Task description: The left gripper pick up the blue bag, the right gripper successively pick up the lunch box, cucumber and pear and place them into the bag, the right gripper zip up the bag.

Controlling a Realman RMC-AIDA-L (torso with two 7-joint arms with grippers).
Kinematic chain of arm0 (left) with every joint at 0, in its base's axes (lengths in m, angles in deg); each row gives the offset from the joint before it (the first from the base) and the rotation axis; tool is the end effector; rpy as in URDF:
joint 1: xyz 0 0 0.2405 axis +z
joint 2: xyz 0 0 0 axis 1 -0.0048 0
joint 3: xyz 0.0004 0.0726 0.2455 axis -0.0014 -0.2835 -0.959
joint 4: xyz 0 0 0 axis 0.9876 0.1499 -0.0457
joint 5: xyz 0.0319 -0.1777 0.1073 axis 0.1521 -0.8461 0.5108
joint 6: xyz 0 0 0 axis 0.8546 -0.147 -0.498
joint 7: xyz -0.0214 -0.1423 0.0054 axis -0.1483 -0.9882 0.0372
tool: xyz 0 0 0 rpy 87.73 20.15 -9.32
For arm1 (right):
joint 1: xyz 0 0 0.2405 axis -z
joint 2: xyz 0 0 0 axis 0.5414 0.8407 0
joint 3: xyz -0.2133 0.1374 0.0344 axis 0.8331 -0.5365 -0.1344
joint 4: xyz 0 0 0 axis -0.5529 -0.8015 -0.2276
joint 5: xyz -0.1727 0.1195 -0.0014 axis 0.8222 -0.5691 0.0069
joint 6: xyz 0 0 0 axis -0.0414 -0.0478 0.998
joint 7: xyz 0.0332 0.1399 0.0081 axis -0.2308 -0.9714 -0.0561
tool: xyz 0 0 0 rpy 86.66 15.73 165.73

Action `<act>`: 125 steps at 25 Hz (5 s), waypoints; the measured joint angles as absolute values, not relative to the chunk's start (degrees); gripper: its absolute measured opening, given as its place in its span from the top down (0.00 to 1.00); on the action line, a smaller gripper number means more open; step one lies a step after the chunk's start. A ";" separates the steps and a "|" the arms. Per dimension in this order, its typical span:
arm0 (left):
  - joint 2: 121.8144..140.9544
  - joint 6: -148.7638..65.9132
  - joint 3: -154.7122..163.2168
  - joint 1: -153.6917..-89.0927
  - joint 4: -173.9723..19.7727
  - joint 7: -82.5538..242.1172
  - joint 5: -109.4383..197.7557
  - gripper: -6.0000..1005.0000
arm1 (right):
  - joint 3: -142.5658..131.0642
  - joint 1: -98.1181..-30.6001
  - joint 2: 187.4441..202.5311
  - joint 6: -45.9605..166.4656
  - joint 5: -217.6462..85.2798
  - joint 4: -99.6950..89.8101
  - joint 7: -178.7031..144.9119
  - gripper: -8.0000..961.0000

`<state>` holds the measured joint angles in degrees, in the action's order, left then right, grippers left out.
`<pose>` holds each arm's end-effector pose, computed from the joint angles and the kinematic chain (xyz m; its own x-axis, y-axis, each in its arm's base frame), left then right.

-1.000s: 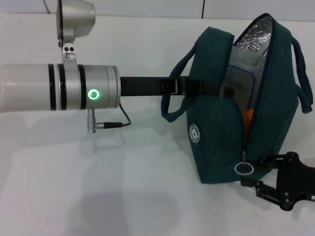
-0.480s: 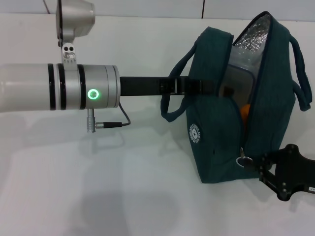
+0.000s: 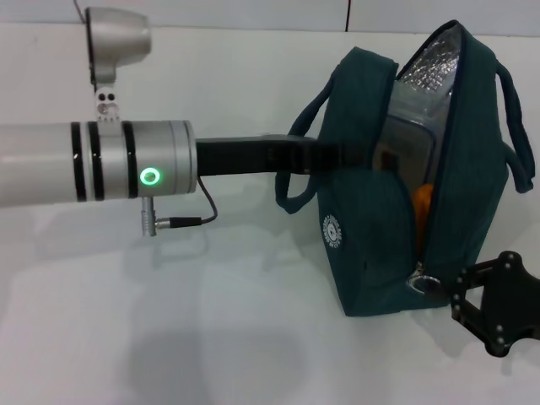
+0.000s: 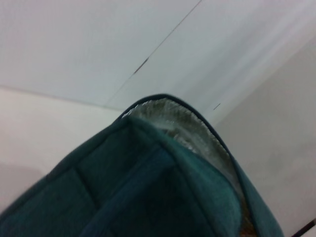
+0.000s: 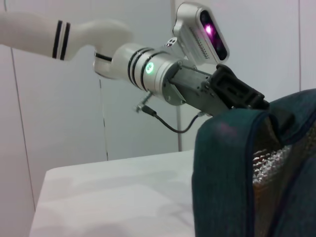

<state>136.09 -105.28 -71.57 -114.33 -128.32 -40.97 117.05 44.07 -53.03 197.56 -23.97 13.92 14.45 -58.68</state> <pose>-0.1754 0.3332 -0.0450 0.4730 0.7159 0.5136 0.7324 -0.6435 0.2225 0.2995 0.2545 -0.0264 0.8256 -0.0411 -0.5627 -0.2009 -0.9534 -0.2251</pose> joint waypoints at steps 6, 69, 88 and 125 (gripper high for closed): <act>135.98 -105.56 -67.68 -114.83 -122.21 -33.76 112.06 0.89 | 44.00 -52.99 197.47 -24.42 13.77 14.48 -58.54 0.99; 134.71 -116.47 -55.22 -107.29 -113.22 -9.80 101.13 0.17 | 46.59 -62.47 198.38 -31.46 -11.02 14.11 -55.77 0.99; 133.97 -118.71 -55.15 -106.21 -113.38 -10.10 103.12 0.17 | 58.93 -68.35 198.47 -21.87 -18.92 11.75 -55.18 0.99; 135.88 -121.00 -55.71 -111.46 -112.33 -14.81 112.43 0.30 | 61.95 -68.37 198.47 -23.79 -20.87 12.40 -54.33 0.99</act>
<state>135.88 -121.00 -55.71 -111.46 -112.33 -14.81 112.43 61.95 -68.37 198.47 -23.79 -20.87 12.40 -54.33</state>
